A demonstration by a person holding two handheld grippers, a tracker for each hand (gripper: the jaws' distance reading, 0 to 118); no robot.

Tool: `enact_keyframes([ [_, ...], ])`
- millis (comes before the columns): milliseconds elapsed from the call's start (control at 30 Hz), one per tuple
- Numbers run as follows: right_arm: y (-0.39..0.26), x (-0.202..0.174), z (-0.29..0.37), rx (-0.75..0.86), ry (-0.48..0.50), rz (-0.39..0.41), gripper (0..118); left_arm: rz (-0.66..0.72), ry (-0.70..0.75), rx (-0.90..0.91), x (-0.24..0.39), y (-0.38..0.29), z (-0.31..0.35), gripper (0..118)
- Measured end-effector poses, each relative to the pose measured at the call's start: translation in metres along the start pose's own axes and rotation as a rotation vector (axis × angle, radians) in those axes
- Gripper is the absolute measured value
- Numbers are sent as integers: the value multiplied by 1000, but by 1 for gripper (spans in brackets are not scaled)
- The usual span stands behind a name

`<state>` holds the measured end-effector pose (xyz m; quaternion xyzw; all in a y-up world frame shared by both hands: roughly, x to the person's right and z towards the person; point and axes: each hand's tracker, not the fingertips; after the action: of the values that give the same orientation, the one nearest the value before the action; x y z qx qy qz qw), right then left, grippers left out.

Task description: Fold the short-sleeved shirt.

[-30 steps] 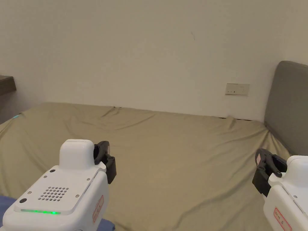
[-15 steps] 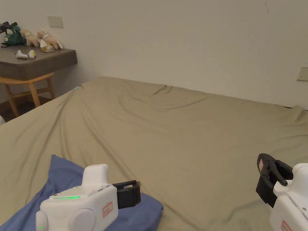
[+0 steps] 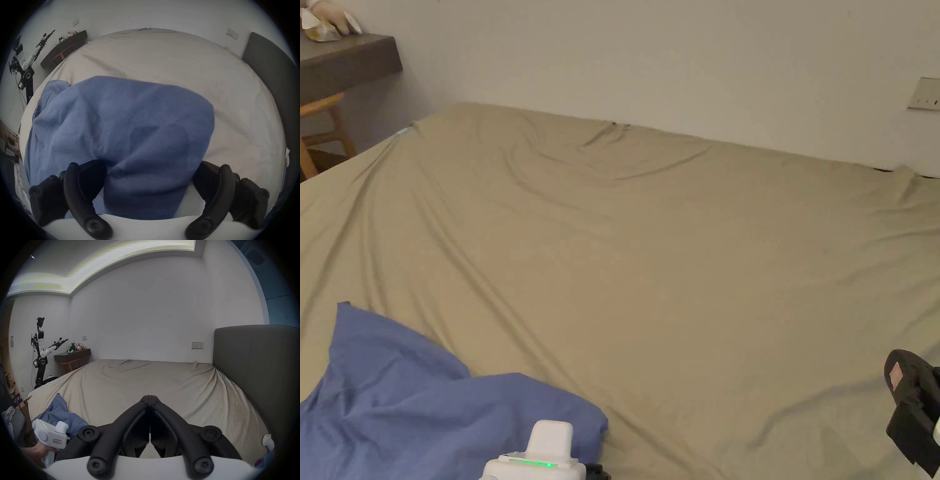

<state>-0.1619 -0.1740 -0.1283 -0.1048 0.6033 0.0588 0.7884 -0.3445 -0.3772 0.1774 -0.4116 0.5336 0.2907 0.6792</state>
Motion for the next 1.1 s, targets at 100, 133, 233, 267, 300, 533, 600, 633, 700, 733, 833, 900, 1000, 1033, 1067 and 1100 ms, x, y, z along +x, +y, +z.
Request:
enact_keyframes([
  [100,-1,6,-3,-6,-7,-9,2,158,5,108,-16,2,30,69],
  [133,0,7,-4,-5,-8,-16,2,217,-36,86,-38,9,18,43],
  [233,3,-2,-2,-3,3,-36,2,367,-142,67,-78,9,14,16],
  [267,3,-3,-1,-1,5,-40,2,405,-162,68,-82,6,16,15],
  [300,4,-5,0,-1,10,-45,2,444,-181,70,-88,7,18,14],
  [533,12,1,26,38,15,-52,2,447,-223,304,-87,27,87,13],
  [600,18,6,37,67,5,-58,2,439,-245,408,-86,36,118,12],
  [633,21,9,43,84,1,-65,2,441,-265,470,-86,42,134,11],
  [700,26,17,55,113,-8,-73,2,423,-319,563,-82,52,167,11],
  [733,28,22,61,129,-16,-78,2,403,-358,611,-77,60,184,11],
  [833,34,37,82,173,-42,-98,2,283,-481,721,-47,85,233,11],
  [900,37,48,98,206,-72,-112,2,188,-545,772,-15,100,262,11],
  [1000,40,68,126,248,-128,-128,2,64,-716,838,44,117,287,11],
  [1033,40,76,136,259,-152,-134,2,29,-769,846,68,122,293,11],
  [1067,39,84,147,267,-175,-140,2,-8,-811,840,94,124,296,11],
  [1100,39,91,155,272,-194,-142,2,-42,-846,837,119,124,297,11],
])
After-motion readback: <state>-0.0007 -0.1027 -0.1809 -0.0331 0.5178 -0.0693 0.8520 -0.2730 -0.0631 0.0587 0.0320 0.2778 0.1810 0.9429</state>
